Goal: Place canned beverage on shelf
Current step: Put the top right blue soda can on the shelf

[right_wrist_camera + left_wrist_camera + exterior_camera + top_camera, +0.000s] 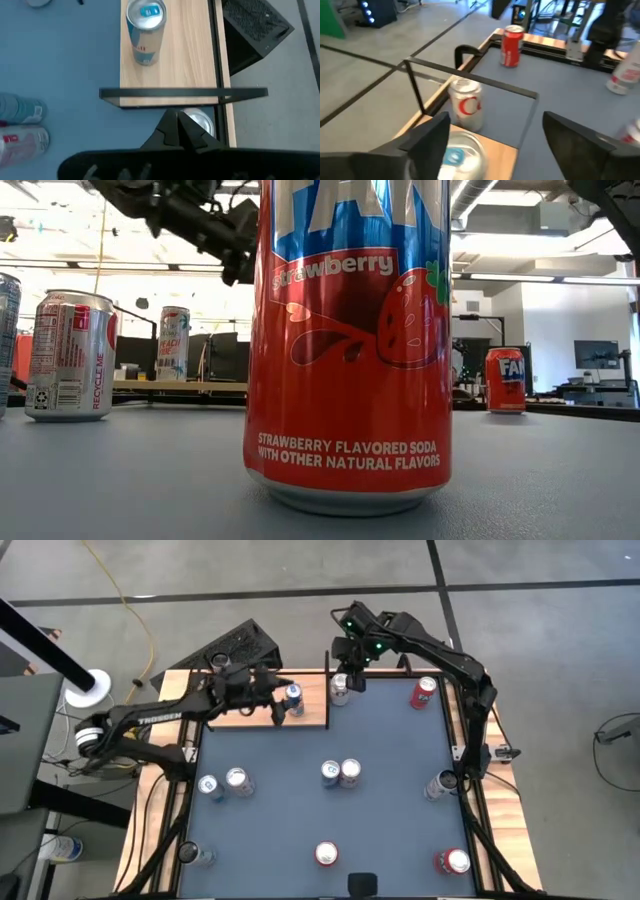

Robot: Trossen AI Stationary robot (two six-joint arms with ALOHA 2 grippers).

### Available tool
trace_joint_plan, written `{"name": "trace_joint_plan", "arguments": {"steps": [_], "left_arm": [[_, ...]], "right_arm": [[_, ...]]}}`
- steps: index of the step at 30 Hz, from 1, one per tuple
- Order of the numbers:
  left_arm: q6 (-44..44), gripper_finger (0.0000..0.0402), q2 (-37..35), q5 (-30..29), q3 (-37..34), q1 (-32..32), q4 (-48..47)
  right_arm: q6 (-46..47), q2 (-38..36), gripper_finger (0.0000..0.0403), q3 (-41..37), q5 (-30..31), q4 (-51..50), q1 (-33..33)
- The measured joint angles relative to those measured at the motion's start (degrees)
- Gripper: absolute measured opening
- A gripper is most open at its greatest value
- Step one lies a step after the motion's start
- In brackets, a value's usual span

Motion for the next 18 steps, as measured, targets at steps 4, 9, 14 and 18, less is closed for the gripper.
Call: {"name": "trace_joint_plan", "arguments": {"steps": [4,9,14,18], "left_arm": [[0.1,0.0351,4.0,-0.2,1.2,0.7,-0.2],[0.9,0.0368,8.7,-2.2,1.2,1.2,1.8],[2.2,0.0369,11.9,-5.8,1.3,1.1,3.8],[1.8,0.0369,12.4,-6.0,1.3,1.1,3.8]], "right_arm": [[-1.3,0.0,0.0,0.0,-3.1,-0.6,-1.6],[-1.9,0.0,0.0,0.0,-4.4,-1.0,-2.8],[-2.7,0.0,0.0,0.0,-4.5,-1.4,-3.1],[-3.3,0.0,0.0,0.0,-4.5,-1.6,-3.0]]}}
